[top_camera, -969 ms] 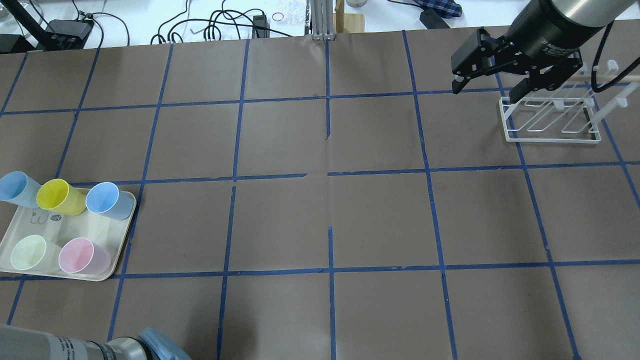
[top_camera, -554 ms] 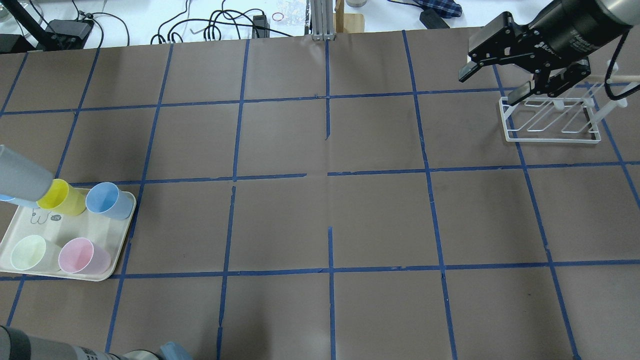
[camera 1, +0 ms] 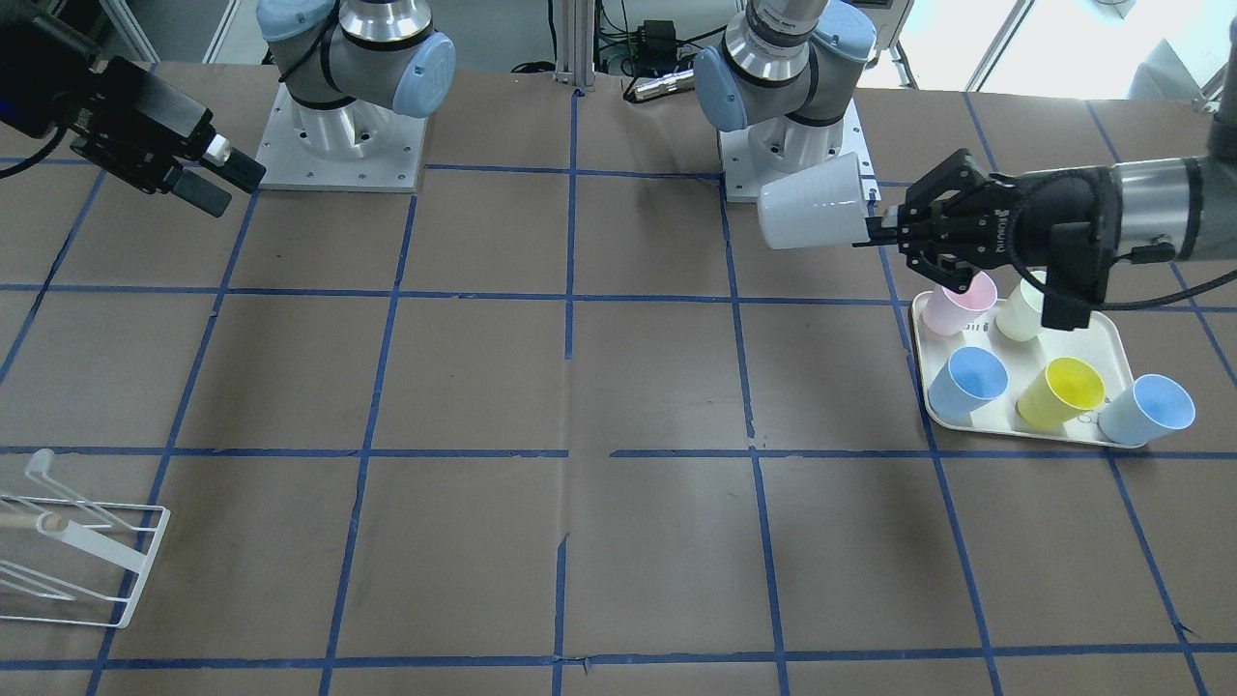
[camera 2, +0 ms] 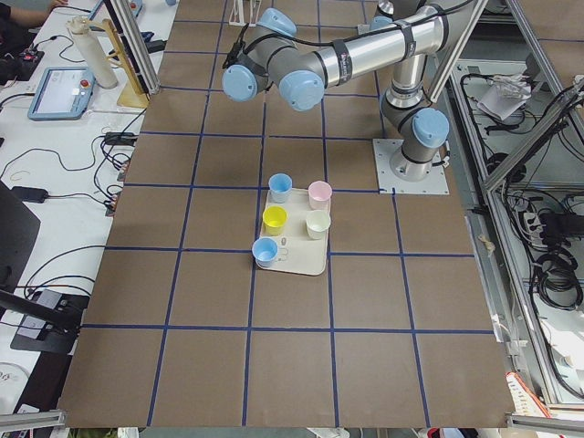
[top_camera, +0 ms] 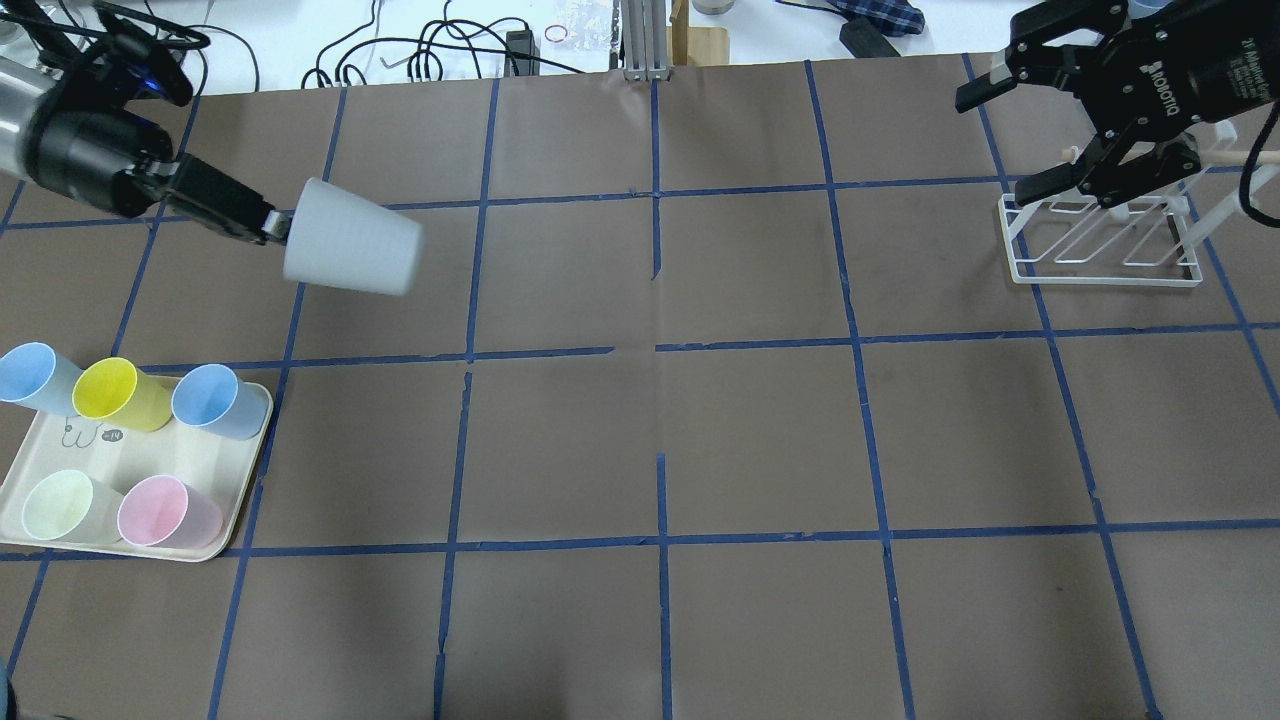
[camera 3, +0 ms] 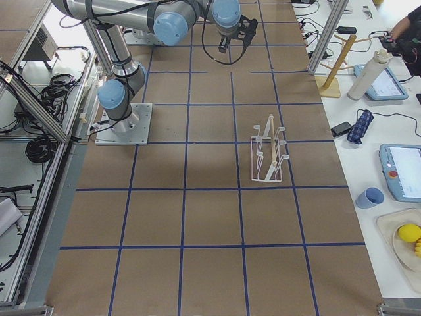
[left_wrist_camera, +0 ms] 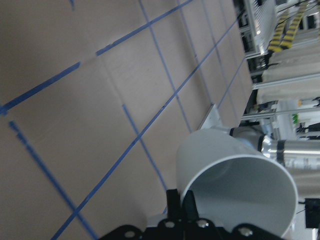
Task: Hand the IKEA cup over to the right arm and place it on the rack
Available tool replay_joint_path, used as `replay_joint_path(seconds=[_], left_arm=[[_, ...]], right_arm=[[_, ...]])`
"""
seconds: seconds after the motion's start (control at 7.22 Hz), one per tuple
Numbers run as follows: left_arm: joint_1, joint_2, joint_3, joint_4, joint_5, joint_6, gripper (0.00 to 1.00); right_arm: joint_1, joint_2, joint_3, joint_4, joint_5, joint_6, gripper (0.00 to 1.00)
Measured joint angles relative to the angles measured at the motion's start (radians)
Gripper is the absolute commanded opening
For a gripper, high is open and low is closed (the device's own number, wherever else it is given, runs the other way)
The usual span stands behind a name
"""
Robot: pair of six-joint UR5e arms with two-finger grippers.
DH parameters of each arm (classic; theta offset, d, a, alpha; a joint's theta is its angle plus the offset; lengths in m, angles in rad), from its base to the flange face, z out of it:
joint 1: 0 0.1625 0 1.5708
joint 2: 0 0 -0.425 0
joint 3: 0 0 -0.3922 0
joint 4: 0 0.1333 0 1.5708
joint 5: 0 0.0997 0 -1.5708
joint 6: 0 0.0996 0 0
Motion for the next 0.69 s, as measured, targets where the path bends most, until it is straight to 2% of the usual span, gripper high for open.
replay_joint_path(seconds=[0.28,0.55,0.69], left_arm=[[-0.150,0.021,-0.156,-0.008,-0.301,0.023,0.00],[-0.310,0.038,-0.297,-0.006,-0.590,0.092,0.00],[-0.366,0.048,-0.346,-0.003,-0.700,0.135,0.00]], right_arm=[[-0.011,0.000,0.005,0.125,0.121,-0.023,1.00],[-0.012,-0.001,0.013,0.162,0.196,-0.031,1.00],[-0.011,0.001,0.015,0.166,0.239,-0.037,1.00]])
